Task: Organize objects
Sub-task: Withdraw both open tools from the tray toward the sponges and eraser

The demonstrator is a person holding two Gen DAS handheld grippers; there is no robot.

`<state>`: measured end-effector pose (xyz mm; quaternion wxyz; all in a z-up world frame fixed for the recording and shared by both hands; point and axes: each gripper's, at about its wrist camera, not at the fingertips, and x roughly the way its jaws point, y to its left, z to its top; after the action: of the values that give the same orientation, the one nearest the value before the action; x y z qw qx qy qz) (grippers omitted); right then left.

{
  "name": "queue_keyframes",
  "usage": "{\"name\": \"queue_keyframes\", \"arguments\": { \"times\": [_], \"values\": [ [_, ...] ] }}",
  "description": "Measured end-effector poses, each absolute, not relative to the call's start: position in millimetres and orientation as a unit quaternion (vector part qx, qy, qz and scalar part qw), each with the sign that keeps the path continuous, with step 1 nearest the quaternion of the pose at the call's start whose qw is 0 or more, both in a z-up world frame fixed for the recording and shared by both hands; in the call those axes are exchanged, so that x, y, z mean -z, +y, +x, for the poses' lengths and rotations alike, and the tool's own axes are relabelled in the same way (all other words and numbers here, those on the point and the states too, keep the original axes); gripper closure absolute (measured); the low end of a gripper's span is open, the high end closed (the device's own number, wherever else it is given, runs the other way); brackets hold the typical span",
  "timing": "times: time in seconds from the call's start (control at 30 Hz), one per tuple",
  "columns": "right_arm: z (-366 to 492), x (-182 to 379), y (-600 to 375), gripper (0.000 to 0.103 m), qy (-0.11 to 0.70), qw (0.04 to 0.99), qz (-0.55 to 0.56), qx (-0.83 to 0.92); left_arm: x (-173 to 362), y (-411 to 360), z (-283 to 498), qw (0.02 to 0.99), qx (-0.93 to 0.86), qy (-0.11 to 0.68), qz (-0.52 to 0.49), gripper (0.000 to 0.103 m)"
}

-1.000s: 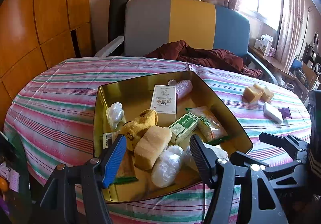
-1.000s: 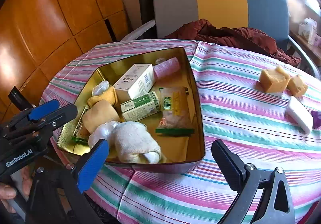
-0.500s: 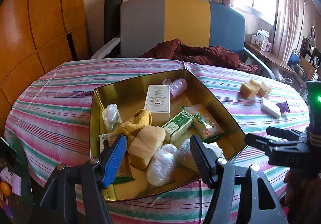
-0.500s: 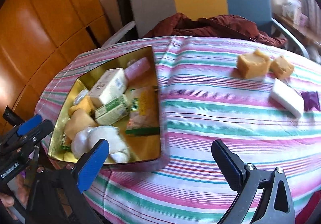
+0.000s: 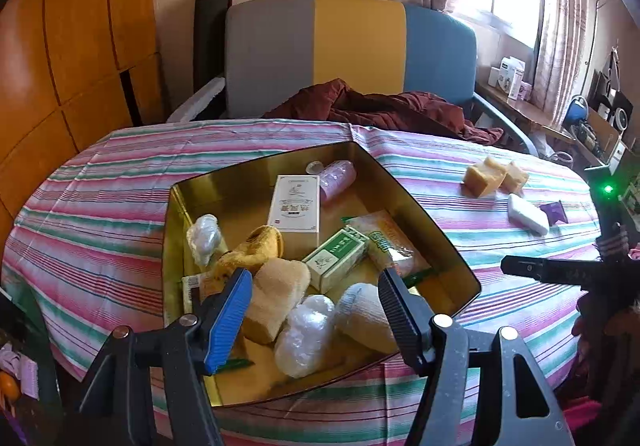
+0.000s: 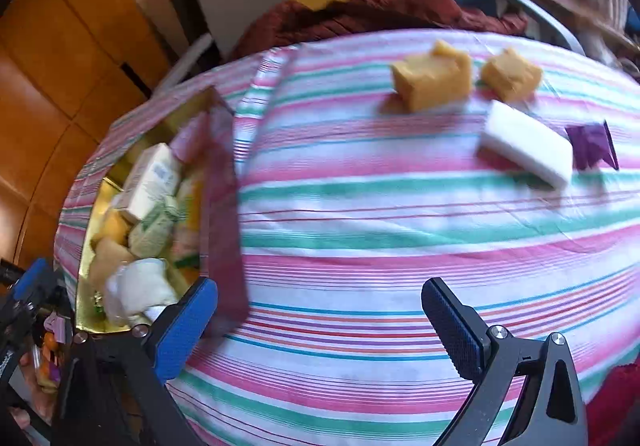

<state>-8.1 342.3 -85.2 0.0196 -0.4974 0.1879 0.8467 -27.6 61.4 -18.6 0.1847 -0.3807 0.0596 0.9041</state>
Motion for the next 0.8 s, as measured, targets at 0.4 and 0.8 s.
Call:
{"name": "queue_keyframes", "arguments": {
  "times": [0.4, 0.8],
  "values": [
    [-10.8, 85.6, 425.4, 0.0, 0.192, 0.082, -0.514, -0.832, 16.2, 75.1, -40.2, 0.227, -0.885, 0.042, -0.403, 0.037],
    [13.7, 83.0, 529.9, 0.0, 0.285, 0.202, -0.429, -0.833, -1.7, 145.2, -50.7, 0.29, -0.868, 0.083, -0.395, 0.037]
  ]
}}
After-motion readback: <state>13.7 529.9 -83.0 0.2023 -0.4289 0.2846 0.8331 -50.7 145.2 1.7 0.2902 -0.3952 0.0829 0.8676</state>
